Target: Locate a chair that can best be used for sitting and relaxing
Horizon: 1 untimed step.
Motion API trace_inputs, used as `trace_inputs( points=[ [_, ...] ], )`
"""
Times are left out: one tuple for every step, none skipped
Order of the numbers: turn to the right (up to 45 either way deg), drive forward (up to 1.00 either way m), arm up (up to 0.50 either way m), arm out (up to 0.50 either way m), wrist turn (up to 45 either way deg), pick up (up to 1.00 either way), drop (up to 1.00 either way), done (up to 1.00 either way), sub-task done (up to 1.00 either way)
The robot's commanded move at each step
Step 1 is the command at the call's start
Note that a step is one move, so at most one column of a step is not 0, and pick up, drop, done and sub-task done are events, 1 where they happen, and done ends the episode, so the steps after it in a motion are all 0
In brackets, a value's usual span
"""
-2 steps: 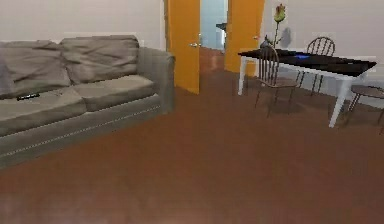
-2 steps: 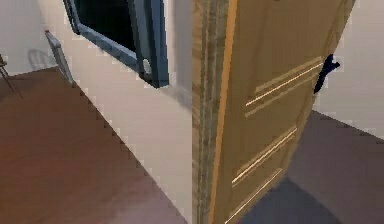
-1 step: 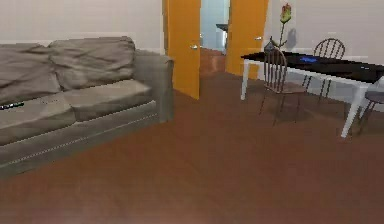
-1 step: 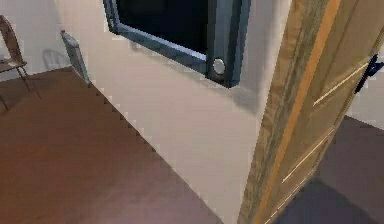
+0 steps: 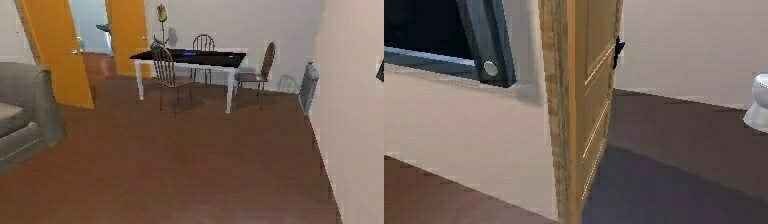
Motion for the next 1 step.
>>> trace_inputs(
  points=[
    [0.0,1.0,0.0,0.0,0.0,0.0,0.0,0.0,0.0]
  ],
)
